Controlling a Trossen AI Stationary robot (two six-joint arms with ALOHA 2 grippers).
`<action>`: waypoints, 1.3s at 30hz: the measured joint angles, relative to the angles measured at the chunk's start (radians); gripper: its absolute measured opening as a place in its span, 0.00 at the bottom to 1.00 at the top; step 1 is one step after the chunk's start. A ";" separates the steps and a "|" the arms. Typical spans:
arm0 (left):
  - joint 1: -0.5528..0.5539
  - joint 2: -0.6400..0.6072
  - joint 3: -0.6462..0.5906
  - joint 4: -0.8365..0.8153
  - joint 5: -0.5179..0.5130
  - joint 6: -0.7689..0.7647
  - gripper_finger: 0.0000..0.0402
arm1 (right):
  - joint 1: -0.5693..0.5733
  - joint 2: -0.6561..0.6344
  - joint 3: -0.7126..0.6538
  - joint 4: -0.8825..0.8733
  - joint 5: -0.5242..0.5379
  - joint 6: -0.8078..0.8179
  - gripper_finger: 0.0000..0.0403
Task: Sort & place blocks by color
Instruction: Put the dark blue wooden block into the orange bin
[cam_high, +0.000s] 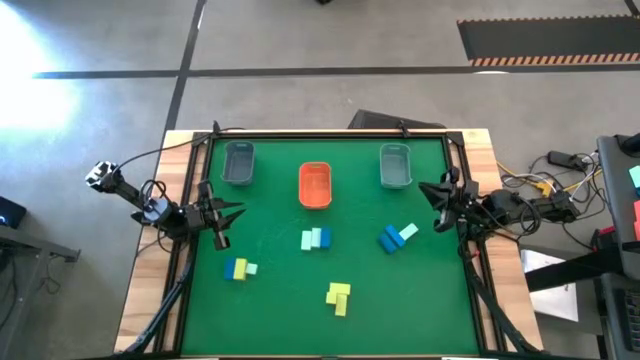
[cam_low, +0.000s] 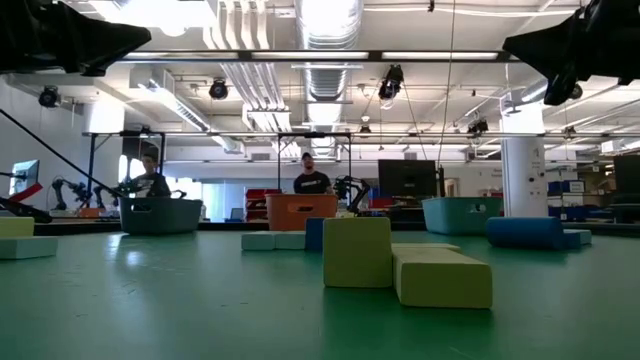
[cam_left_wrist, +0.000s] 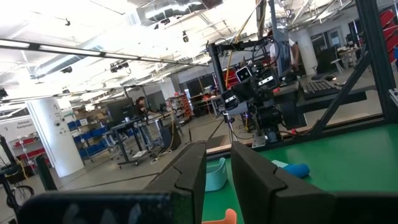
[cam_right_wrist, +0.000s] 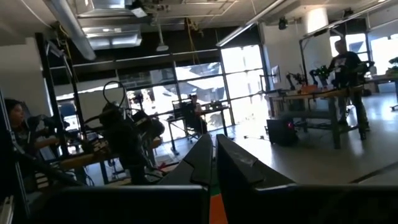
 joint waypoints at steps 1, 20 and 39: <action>0.000 0.000 0.000 0.000 0.000 0.000 0.14 | 0.000 0.000 0.000 0.000 0.000 0.000 0.03; 0.000 0.000 0.000 0.126 0.194 -0.103 0.14 | 0.000 0.000 0.000 0.001 -0.001 0.001 0.03; 0.002 0.147 0.046 0.526 0.197 0.055 0.14 | 0.000 0.152 0.000 0.293 -0.131 0.031 0.03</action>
